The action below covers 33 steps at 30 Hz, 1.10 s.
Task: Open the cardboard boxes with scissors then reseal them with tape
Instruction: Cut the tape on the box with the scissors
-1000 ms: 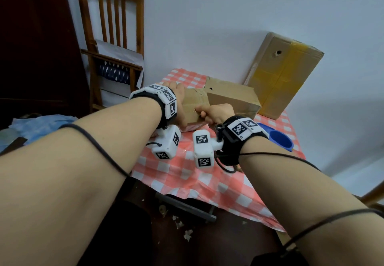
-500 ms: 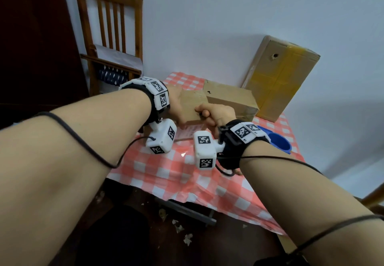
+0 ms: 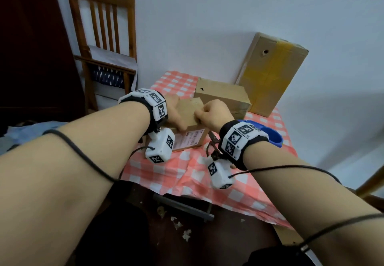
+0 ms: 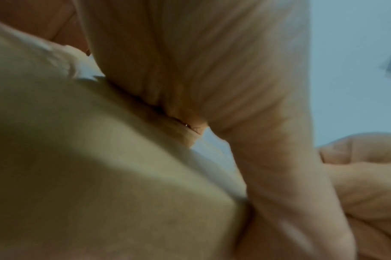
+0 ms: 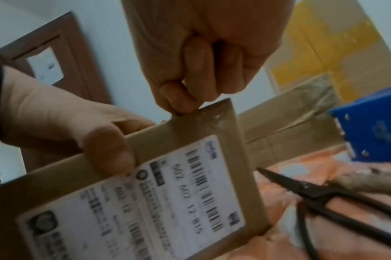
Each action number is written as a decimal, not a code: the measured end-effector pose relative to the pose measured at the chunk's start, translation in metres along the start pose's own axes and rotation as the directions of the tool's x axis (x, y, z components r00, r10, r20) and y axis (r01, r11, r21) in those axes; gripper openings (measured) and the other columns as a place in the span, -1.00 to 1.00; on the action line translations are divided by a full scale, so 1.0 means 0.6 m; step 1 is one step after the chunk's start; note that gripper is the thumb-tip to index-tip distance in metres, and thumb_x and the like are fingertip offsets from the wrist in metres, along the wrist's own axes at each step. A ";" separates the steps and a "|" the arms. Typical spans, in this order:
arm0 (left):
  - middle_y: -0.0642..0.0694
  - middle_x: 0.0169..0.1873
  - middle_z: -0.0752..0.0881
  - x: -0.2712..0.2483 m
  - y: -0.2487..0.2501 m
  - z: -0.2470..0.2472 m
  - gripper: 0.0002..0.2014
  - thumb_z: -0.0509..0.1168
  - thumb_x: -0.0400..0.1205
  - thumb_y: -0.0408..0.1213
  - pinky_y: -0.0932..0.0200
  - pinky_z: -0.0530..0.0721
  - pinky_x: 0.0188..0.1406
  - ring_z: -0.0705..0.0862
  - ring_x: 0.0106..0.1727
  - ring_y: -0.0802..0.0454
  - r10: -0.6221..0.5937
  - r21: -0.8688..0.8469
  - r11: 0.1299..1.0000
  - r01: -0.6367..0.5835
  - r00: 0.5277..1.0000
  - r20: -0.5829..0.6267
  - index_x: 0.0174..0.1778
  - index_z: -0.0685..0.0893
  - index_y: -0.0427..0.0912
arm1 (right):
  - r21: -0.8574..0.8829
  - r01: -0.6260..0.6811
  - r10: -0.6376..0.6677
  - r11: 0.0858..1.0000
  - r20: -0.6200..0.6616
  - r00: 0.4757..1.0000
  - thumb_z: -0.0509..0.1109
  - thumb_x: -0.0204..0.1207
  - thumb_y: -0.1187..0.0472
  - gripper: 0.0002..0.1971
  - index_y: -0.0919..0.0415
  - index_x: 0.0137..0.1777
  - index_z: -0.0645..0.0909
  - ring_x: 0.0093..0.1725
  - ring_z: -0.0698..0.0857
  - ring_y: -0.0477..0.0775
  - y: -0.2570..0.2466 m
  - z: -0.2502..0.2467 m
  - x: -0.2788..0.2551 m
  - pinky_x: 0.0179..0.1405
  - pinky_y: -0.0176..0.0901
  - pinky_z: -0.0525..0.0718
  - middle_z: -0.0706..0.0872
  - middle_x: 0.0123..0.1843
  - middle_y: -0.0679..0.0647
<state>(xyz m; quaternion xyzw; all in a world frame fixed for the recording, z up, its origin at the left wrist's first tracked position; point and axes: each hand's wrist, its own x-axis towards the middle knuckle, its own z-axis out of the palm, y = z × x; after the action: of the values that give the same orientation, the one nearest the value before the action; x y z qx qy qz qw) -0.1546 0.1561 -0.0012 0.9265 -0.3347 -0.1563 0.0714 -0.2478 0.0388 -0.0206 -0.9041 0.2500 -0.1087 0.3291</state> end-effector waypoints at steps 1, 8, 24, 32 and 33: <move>-0.06 -0.09 0.62 0.000 0.000 0.000 -0.21 0.62 0.12 0.09 -0.01 0.72 0.02 0.66 -0.08 -0.03 -0.008 -0.001 1.000 0.008 1.000 0.002 0.15 0.39 -0.09 | 0.034 0.004 -0.005 0.999 0.027 1.000 0.41 0.51 0.14 -0.65 0.45 -0.35 0.63 -0.56 0.51 -0.01 0.003 -0.006 -0.002 -0.55 -0.11 0.55 0.57 -0.48 0.13; -0.10 0.01 0.65 0.005 0.003 -0.002 -0.01 0.58 -0.10 0.18 -0.10 0.72 0.09 0.69 0.00 -0.10 -0.026 -0.005 1.000 0.026 0.998 0.051 0.22 0.38 -0.09 | 0.221 -0.146 0.097 0.964 0.218 0.971 0.60 0.33 0.19 -0.65 0.24 -0.54 0.53 -0.68 0.21 -0.05 0.006 -0.033 0.000 -0.67 -0.32 0.13 0.43 -0.59 0.10; -0.12 0.05 0.62 0.016 -0.008 0.001 -0.12 0.60 0.15 0.14 -0.08 0.68 0.13 0.65 0.05 -0.12 -0.034 0.011 0.999 0.034 0.998 0.049 0.28 0.36 -0.14 | 0.204 -0.116 0.096 0.972 0.108 0.989 0.51 0.45 0.19 -0.65 0.25 -0.51 0.52 -0.72 0.41 -0.05 0.002 -0.009 0.019 -0.69 -0.32 0.37 0.53 -0.66 0.05; -0.13 0.04 0.65 0.032 -0.009 0.002 0.08 0.48 -0.26 0.30 -0.11 0.70 0.11 0.68 0.02 -0.15 -0.040 0.033 0.999 0.038 0.997 0.067 0.20 0.35 -0.03 | -0.478 0.178 -0.160 0.860 0.079 0.984 0.18 0.60 0.05 -0.71 0.18 -0.24 0.60 -0.21 0.62 0.11 -0.017 -0.010 0.004 -0.43 -0.21 0.40 0.57 -0.34 0.00; -0.13 0.04 0.65 0.029 -0.009 0.001 0.06 0.48 -0.26 0.30 -0.11 0.70 0.11 0.68 0.02 -0.15 -0.040 0.034 0.999 0.038 0.997 0.071 0.17 0.34 -0.03 | -0.500 0.178 -0.151 0.848 0.095 0.984 0.17 0.60 0.05 -0.71 0.18 -0.23 0.60 -0.21 0.61 0.10 -0.020 -0.011 0.005 -0.41 -0.20 0.41 0.56 -0.34 0.00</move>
<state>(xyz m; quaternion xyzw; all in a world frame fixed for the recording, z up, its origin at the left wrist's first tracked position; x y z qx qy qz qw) -0.1388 0.1488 -0.0072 0.9277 -0.3215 -0.1854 0.0410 -0.2433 0.0416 -0.0079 -0.9792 0.1829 -0.0434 0.0763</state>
